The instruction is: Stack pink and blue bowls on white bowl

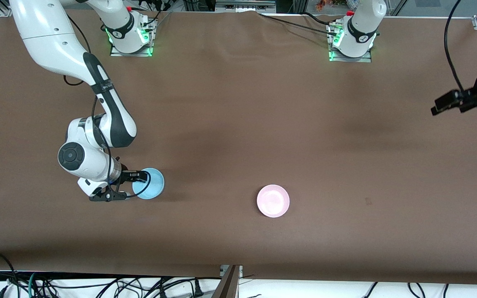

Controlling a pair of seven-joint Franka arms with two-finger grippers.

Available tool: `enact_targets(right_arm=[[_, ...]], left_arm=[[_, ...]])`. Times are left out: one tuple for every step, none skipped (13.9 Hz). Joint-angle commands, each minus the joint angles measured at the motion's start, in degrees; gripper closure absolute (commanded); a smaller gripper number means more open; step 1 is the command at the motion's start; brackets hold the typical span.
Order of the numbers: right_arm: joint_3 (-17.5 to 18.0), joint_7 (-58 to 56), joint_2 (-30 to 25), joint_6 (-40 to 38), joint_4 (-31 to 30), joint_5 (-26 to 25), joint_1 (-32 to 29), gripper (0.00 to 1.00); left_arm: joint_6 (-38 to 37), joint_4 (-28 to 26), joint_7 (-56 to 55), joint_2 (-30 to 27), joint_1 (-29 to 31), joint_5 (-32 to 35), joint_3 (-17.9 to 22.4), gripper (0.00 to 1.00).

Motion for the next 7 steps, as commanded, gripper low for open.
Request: enact_targets(right_arm=[[0.24,0.34,0.94,2.03,0.09,0.63,-0.17,0.36],[0.24,0.34,0.95,2.21,0.09,0.63,-0.17,0.43],[0.24,0.34,0.95,2.21,0.09,0.63,-0.17,0.51],[0.24,0.42,0.95,2.21,0.09,0.63,-0.17,0.59],[0.24,0.51,1.03,2.21,0.09,0.71,-0.17,0.69],[0.33,1.21,1.03,2.21,0.17,0.80,-0.17,0.79],[0.33,2.43,1.03,2.21,0.18,1.50,-0.17,0.89]], left_arm=[[0.59,-2.56,1.49,-3.48,0.18,0.68,-0.38,0.00],[0.59,-2.56,1.58,-3.39,0.10,0.68,-0.38,0.00],[0.59,-2.65,1.67,-3.13,0.10,0.59,-0.38,0.00],[0.68,-2.56,2.37,-2.86,-0.08,0.42,-0.38,0.00],[0.50,-2.30,3.59,-2.86,0.10,0.33,-0.38,0.00],[-0.11,-2.56,3.52,-2.95,0.27,-0.80,-0.38,0.00],[-0.11,-2.30,3.34,-2.25,0.19,-2.73,-0.38,0.00]])
